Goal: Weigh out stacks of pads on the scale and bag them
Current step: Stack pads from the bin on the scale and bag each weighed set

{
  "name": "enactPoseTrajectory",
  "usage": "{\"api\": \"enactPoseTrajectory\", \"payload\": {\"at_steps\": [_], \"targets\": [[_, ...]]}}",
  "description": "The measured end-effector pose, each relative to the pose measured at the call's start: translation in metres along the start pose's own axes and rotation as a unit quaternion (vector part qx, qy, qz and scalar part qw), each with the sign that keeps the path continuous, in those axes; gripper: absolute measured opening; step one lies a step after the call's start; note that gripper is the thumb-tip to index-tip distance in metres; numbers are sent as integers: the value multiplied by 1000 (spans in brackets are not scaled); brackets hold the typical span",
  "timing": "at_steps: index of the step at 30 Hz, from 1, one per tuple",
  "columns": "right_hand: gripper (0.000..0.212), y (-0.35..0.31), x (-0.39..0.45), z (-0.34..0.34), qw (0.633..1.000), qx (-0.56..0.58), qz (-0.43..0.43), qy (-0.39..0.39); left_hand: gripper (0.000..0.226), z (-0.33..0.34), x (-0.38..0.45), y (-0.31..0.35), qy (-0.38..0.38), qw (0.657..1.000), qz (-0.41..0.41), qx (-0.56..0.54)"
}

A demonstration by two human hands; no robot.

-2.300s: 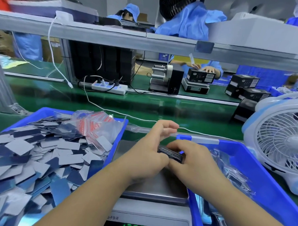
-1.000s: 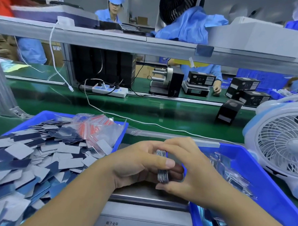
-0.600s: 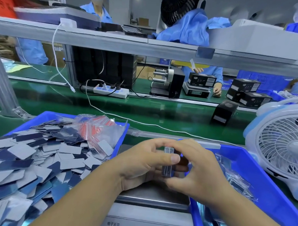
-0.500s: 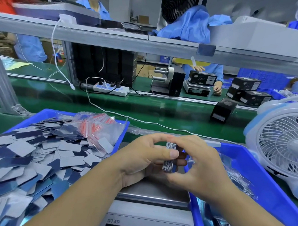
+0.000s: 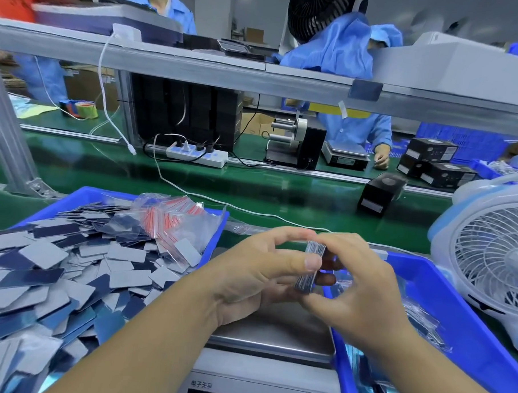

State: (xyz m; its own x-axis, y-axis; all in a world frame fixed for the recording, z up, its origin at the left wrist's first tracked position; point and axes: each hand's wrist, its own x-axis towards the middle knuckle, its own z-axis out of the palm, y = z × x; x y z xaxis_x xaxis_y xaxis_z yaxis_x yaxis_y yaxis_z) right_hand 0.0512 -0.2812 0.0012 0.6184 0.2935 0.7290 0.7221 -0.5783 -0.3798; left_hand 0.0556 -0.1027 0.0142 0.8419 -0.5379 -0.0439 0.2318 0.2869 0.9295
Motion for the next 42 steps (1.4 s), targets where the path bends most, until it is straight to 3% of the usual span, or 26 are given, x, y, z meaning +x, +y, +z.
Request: {"api": "enactPoseTrajectory", "payload": {"at_steps": [7, 11, 14, 16, 18, 20, 22, 25, 29, 33, 36, 39, 41, 42], "targets": [[60, -1, -2, -3, 995, 68, -44, 62, 45, 2, -6, -1, -105, 991, -50, -72], [60, -1, -1, 0, 986, 139, -72, 59, 30, -2, -9, -1, -173, 984, -22, -36], [64, 1, 1, 3, 984, 165, -66, 34, 41, -6, -5, -3, -98, 995, -13, -32], [74, 5, 0, 1, 987, 157, -42, -13, 31, -10, -4, -1, -50, 999, -10, 2], [88, 7, -2, -1, 980, 178, 39, -85, 16, -17, -5, 3, -5, 997, -11, 70], [90, 6, -3, -2, 937, 287, 152, -127, 13, -25, -5, 7, 27, 985, -14, 169], [72, 9, -3, 0, 893, 367, 225, -131, 11, -31, -6, 10, 43, 950, -16, 309], [46, 9, -3, 4, 900, 307, 258, -171, 12, -32, -8, 11, 33, 905, -12, 423], [43, 5, -4, 1, 951, 162, 188, -186, 18, -25, -9, 10, 47, 842, 55, 535], [42, 5, -2, -7, 979, 0, 105, -176, 24, -21, -6, 4, 68, 812, 114, 568], [45, 3, -3, -6, 974, -50, 100, -197, 23, -24, -5, 2, 70, 811, 109, 571], [49, 1, -3, -3, 963, -65, 105, -240, 24, -33, -5, 4, 77, 846, 56, 524], [43, 0, -3, -3, 963, -59, 109, -240, 23, -46, -4, 11, 133, 857, 69, 493], [39, 0, -3, -4, 963, -56, 109, -240, 23, -55, -3, 15, 179, 845, 81, 498]]}}
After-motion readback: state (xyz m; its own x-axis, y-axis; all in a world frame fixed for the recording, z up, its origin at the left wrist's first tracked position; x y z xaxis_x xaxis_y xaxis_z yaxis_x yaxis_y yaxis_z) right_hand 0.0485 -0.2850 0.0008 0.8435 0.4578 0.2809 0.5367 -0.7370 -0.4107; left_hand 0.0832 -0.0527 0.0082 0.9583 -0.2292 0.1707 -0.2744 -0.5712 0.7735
